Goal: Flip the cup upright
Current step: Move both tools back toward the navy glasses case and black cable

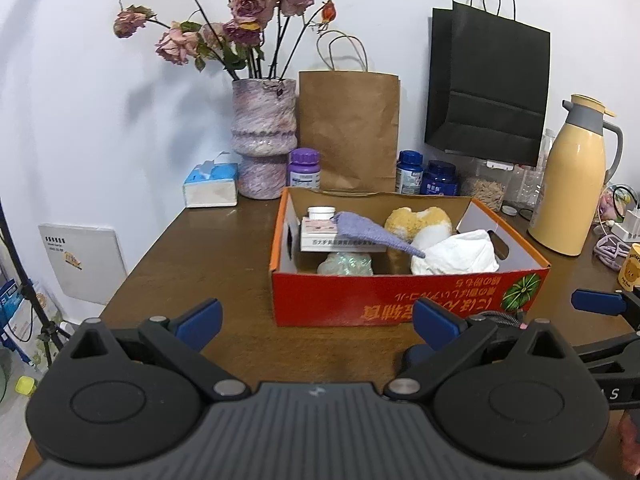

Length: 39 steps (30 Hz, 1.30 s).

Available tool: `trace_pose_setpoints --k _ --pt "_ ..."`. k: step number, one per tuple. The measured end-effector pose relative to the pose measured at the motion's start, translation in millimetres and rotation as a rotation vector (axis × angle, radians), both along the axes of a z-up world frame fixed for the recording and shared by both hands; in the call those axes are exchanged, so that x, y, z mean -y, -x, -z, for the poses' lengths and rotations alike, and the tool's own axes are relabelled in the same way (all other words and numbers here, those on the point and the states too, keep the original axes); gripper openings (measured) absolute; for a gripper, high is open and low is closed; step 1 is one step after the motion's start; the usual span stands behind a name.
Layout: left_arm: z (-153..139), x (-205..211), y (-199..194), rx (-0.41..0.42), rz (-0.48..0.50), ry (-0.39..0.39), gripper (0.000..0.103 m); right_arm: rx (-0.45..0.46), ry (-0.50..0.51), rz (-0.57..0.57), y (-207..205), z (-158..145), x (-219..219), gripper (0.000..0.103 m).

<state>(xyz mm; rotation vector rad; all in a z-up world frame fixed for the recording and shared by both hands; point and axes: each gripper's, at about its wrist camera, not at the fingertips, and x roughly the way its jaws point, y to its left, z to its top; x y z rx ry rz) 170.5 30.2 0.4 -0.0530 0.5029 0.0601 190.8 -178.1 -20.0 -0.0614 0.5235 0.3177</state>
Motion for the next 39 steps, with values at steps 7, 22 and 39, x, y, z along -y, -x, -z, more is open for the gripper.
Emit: trace_pose_setpoints --k 7,22,39 --pt "2.3 -13.2 12.9 -0.011 -0.015 0.007 0.103 -0.024 0.014 -0.018 9.7 3.3 -11.4 0.103" --pt "16.3 -40.6 31.5 -0.05 -0.053 0.016 0.103 -0.105 0.038 -0.059 14.7 20.4 -41.3 0.103" --pt "28.3 -57.8 37.6 -0.069 -0.06 0.048 0.103 -0.243 0.042 -0.038 -0.8 51.3 -60.0 0.101"
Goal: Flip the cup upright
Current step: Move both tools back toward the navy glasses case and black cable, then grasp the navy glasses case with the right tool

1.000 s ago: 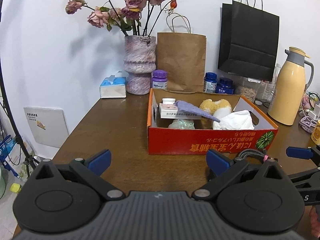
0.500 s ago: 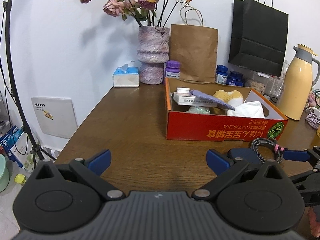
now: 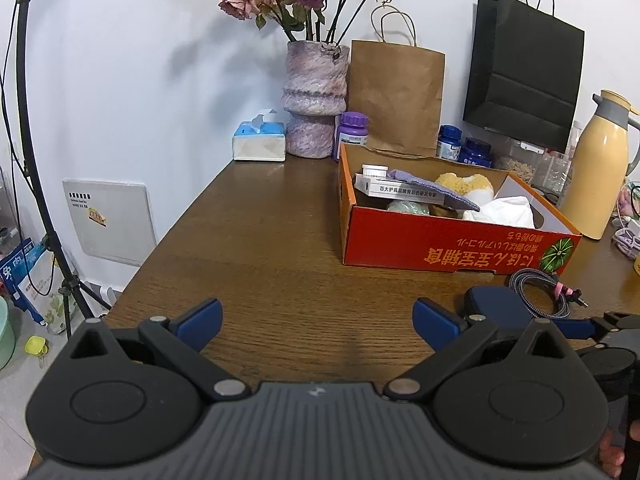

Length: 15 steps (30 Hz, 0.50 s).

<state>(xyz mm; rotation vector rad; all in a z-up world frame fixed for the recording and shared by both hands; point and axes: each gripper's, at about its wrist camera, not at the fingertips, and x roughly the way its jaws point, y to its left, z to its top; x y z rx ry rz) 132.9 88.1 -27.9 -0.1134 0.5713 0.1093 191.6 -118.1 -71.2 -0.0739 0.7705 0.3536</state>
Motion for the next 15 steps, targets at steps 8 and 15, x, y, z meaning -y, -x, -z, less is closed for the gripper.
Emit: trace_pose_setpoints --k 8,15 --pt "3.3 0.4 -2.8 -0.008 -0.001 0.008 0.103 -0.006 0.032 0.006 -6.0 11.7 -8.7 0.099" --pt "5.3 0.4 -4.7 -0.016 -0.003 0.013 0.103 0.01 0.03 0.003 -7.3 14.5 -11.0 0.103"
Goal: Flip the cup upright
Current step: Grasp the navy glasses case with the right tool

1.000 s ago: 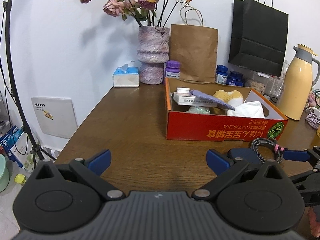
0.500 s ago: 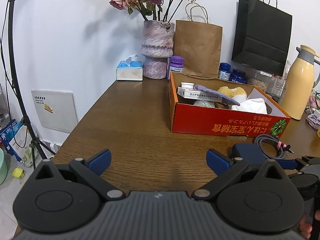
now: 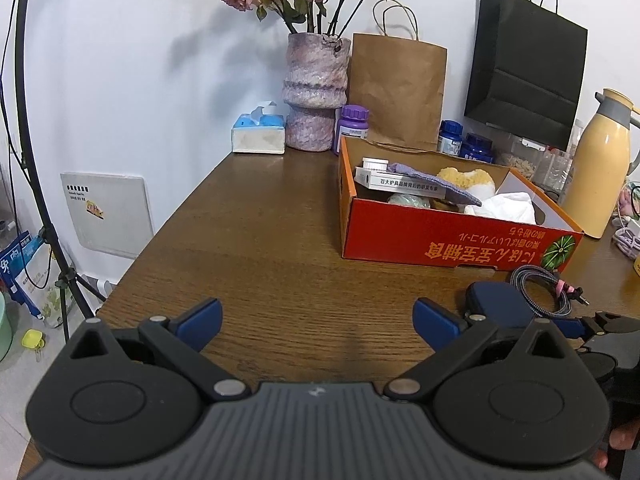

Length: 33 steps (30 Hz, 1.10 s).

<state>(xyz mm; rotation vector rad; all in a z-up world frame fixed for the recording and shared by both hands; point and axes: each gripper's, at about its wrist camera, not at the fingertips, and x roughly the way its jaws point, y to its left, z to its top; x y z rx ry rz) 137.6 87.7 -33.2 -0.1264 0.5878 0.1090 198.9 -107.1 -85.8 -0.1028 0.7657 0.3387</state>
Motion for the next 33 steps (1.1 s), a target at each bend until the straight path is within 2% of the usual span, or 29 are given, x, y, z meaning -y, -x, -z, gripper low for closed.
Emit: trace_pose_setpoints --k 7,9,11,15,18,23,33 --pt "0.0 1.4 0.4 -0.002 -0.001 0.001 0.103 0.015 -0.01 -0.015 3.4 0.9 0.5 0.103" --pt "-0.1 1.8 0.5 -0.003 -0.002 -0.001 0.103 0.036 -0.016 -0.027 7.1 -0.4 -0.5 0.087" --pt "-0.3 2.1 0.6 -0.003 -0.003 -0.002 0.103 0.052 -0.019 -0.029 9.7 -2.0 -0.9 0.077" --pt "-1.5 4.3 1.9 -0.001 -0.007 -0.009 0.103 0.077 -0.017 -0.037 13.8 -3.1 -1.8 0.071" --pt "-3.4 6.0 2.5 0.001 -0.01 -0.014 0.103 0.116 0.004 -0.048 19.4 -3.1 -5.2 0.068" --pt "-5.5 10.4 2.4 0.001 -0.008 -0.023 0.103 0.128 -0.012 -0.065 21.9 -5.6 -3.3 0.065" --pt "-8.7 25.0 -1.6 -0.007 0.0 -0.045 0.103 0.166 -0.058 -0.062 26.9 -12.3 8.9 0.063"
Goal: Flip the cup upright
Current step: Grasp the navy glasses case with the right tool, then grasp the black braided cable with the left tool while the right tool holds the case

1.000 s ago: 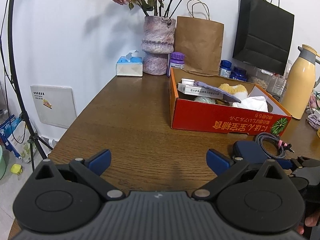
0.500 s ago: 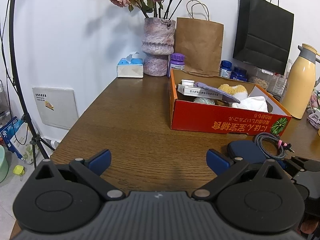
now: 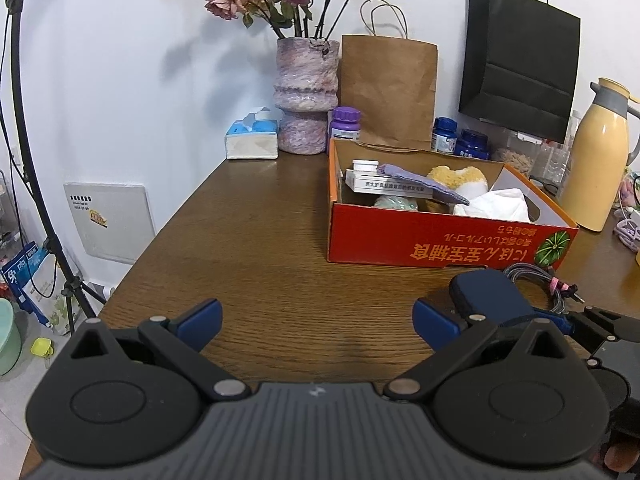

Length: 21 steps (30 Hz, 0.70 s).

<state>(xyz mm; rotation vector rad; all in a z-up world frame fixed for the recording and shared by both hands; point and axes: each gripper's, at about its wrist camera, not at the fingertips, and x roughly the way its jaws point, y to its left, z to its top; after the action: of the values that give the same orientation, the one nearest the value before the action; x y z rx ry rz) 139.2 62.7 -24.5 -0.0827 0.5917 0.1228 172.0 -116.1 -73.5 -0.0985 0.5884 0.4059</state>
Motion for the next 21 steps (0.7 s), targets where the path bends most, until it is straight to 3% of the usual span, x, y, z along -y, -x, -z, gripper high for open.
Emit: trace_pose_setpoints --k 21 --pt "2.2 48.0 -21.3 -0.023 0.029 -0.003 0.103 0.074 -0.054 0.038 -0.5 -10.5 51.9 0.063"
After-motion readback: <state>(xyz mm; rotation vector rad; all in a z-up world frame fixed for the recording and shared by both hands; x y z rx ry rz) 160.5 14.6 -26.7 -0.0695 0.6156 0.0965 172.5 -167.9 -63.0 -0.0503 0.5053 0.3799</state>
